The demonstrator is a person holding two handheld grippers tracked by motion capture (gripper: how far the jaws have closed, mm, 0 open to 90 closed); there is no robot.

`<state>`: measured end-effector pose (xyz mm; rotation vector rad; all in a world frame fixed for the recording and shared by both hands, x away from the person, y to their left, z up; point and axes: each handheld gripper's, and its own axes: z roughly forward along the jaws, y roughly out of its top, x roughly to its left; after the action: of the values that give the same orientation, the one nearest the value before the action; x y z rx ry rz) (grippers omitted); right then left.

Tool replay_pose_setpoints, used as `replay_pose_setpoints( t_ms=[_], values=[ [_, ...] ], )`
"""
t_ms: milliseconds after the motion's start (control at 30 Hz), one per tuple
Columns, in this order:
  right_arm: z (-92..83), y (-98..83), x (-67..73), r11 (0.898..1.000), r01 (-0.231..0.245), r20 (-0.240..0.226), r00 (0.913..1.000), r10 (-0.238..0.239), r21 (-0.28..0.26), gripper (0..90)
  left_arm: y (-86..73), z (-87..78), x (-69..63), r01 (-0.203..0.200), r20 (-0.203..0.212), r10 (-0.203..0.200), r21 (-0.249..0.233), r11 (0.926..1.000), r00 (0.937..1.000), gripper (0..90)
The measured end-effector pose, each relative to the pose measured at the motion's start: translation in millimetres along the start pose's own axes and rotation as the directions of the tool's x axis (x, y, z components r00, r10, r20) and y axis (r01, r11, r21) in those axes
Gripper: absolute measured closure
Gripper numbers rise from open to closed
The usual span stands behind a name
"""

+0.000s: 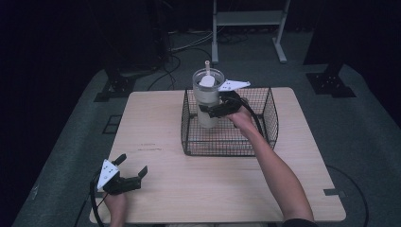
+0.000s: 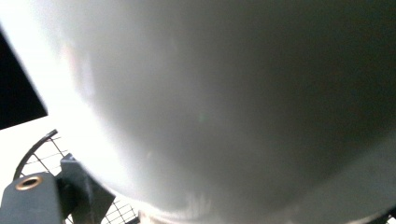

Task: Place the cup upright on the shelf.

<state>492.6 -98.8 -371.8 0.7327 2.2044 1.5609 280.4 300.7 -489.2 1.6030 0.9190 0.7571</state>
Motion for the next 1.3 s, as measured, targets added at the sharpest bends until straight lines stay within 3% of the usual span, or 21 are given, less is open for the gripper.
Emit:
replay_pose_setpoints(
  t_ms=[500,833,1300],
  values=[
    [13.3,-15.8,-11.1,0.999,-0.003,-0.010,0.9999,0.003,0.048,9.4,-0.1,-0.2,0.3,0.004,0.000,-0.004,-0.005,1.0000,1.0000,0.0],
    [22.7,-23.0,-10.3,0.996,-0.006,-0.030,0.9995,0.008,0.087,9.4,-0.2,-0.4,0.4,0.004,0.001,-0.004,-0.007,1.0000,1.0000,0.0],
    [32.6,-32.5,-12.9,0.985,0.008,-0.043,0.9991,-0.001,0.170,9.4,-0.2,-0.8,0.6,0.006,0.003,-0.006,-0.006,1.0000,1.0000,0.0]
  ],
)
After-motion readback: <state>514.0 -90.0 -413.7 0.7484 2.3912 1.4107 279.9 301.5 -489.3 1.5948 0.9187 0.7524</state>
